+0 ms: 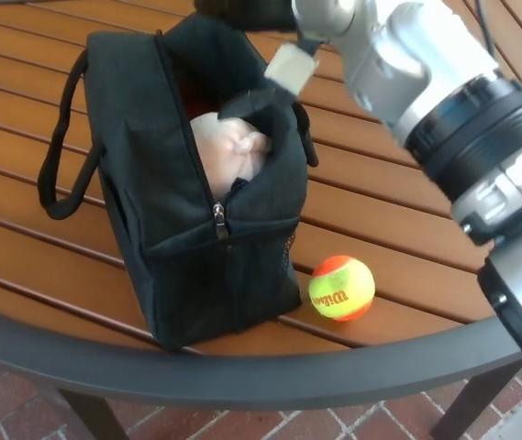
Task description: Pick up a rubric cube, an apple, a tennis ball, a soft toy, a bottle from the table and put it into the lunch box one by one
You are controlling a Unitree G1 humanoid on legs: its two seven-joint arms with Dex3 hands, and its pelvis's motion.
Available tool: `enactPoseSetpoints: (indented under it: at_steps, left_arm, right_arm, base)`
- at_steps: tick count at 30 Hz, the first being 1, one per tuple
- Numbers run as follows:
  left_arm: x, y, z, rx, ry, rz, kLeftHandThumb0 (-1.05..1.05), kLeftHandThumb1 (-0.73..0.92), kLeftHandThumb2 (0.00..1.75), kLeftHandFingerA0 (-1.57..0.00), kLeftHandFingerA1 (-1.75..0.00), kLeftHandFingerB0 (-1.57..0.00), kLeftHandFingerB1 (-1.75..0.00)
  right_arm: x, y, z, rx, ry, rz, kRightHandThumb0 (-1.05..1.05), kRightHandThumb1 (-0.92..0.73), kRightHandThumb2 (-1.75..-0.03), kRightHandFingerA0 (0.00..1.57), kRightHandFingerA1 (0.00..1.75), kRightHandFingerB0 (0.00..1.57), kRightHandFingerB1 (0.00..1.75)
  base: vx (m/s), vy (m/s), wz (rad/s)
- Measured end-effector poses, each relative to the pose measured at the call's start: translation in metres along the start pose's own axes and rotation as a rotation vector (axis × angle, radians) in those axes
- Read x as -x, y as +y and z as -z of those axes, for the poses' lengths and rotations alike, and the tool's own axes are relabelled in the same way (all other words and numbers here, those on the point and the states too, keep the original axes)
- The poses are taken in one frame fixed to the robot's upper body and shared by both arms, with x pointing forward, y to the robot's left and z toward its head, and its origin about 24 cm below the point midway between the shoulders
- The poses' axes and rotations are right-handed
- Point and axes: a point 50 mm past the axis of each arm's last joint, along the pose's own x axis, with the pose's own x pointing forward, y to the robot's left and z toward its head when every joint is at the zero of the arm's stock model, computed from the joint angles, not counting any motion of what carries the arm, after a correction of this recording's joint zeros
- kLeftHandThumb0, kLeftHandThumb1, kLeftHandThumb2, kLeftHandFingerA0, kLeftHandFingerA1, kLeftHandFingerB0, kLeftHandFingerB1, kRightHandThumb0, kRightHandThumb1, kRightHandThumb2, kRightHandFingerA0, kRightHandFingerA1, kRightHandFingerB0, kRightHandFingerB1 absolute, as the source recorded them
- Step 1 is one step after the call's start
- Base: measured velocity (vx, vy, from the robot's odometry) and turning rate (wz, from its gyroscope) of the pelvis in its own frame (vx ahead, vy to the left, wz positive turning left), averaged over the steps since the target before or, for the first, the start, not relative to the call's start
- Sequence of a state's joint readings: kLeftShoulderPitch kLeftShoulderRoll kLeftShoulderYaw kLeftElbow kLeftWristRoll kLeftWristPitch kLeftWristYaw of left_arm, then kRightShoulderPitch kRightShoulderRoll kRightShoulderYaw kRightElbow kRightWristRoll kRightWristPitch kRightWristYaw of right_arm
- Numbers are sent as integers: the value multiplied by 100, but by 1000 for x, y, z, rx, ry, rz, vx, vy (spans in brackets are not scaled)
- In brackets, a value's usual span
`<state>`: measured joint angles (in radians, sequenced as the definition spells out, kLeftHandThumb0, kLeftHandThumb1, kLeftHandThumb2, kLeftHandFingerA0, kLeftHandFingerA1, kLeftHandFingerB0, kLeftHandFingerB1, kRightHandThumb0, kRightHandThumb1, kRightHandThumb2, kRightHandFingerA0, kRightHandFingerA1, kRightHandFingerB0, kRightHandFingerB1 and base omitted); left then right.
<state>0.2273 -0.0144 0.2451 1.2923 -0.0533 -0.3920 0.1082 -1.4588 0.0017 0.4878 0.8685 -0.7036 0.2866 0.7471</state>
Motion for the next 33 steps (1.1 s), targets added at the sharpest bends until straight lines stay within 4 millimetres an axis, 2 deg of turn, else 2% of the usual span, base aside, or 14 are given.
enactPoseSetpoints:
  at_steps: [2, 3, 6, 7, 8, 13, 14, 15, 16, 17, 19, 24, 25, 33]
  left_arm:
    - [0, 0, 0, 2, 0, -1, -18, 34, 120, -93, -140, -93, -116]
    - [0, 0, 0, -1, 0, -1, -18, 35, 120, -96, -139, -96, -118]
    - [0, -1, 0, -13, 1, -2, -16, 40, 112, -91, -141, -91, -119]
    - [0, 0, 0, -11, 1, -3, -16, 37, 123, -94, -146, -94, -122]
    - [0, 0, 0, -12, 1, -3, -16, 37, 123, -94, -146, -94, -122]
    - [0, 0, 0, -5, -1, -1, -19, 40, 122, -99, -142, -95, -123]
    - [0, 0, 0, -3, -1, -1, -15, 38, 119, -99, -138, -92, -119]
    - [0, -1, 0, 1, 0, 0, -15, 38, 119, -99, -138, -92, -119]
    - [0, -1, 0, 2, 0, 0, -15, 45, 112, -96, -137, -87, -121]
    - [0, -1, 0, 3, 0, 1, -15, 45, 112, -96, -137, -87, -121]
    - [0, -3, -1, 8, -3, 6, -20, 43, 113, -94, -140, -91, -124]
    - [0, -9, -1, 16, -6, 21, -17, 41, 117, -94, -144, -89, -125]
    - [0, -10, -2, 17, -6, 23, -19, 38, 121, -99, -134, -95, -120]
    - [-1, -12, -5, 19, -16, 29, -18, 44, 116, -91, -138, -90, -119]
  right_arm:
    - [1, -4, 1, -19, 3, 4, -105, -92, -74, 0, 0, 0, 0]
    - [2, -6, 1, -24, 6, 7, -105, -77, -102, 0, 0, 0, 2]
    - [3, -9, 1, -23, 11, 12, -105, -74, -106, 0, 0, 0, 0]
    - [3, -9, 1, -16, 16, 12, -105, -65, -110, 0, 21, 2, 0]
    - [3, -8, 2, -13, 19, 11, -105, -65, -110, 0, 21, 2, 0]
    - [14, -15, 2, -15, -33, 57, -100, -63, -102, 0, 20, 8, 0]
    - [15, -14, 2, -16, -41, 62, -84, -56, -81, 0, 0, 9, 14]
    - [18, -13, 2, -22, -61, 75, -84, -56, -81, 0, 0, 9, 14]
    - [19, -11, 2, -27, -73, 83, -72, -73, -62, 20, 49, 19, 32]
    - [21, -9, 1, -31, -86, 92, -72, -73, -62, 20, 49, 19, 32]
    - [25, -5, 1, -44, -115, 113, -74, -72, -62, 22, 57, 23, 36]
    - [33, 11, 4, -85, -170, 151, -77, -69, -61, 14, 55, 23, 33]
    - [35, 15, 6, -96, -176, 158, -78, -51, -88, 12, 57, 17, 43]
    - [53, 63, 38, -195, -164, 184, -80, -49, -89, 4, 46, 15, 43]
  base:
    - [0, 0, 0]
    - [0, 0, 0]
    - [0, 0, 0]
    - [0, 0, 0]
    - [0, 0, 0]
    - [0, 0, 0]
    - [0, 0, 0]
    - [0, 0, 0]
    - [0, 0, 0]
    - [0, 0, 0]
    - [0, 0, 0]
    - [0, 0, 0]
    - [0, 0, 0]
    - [0, 0, 0]
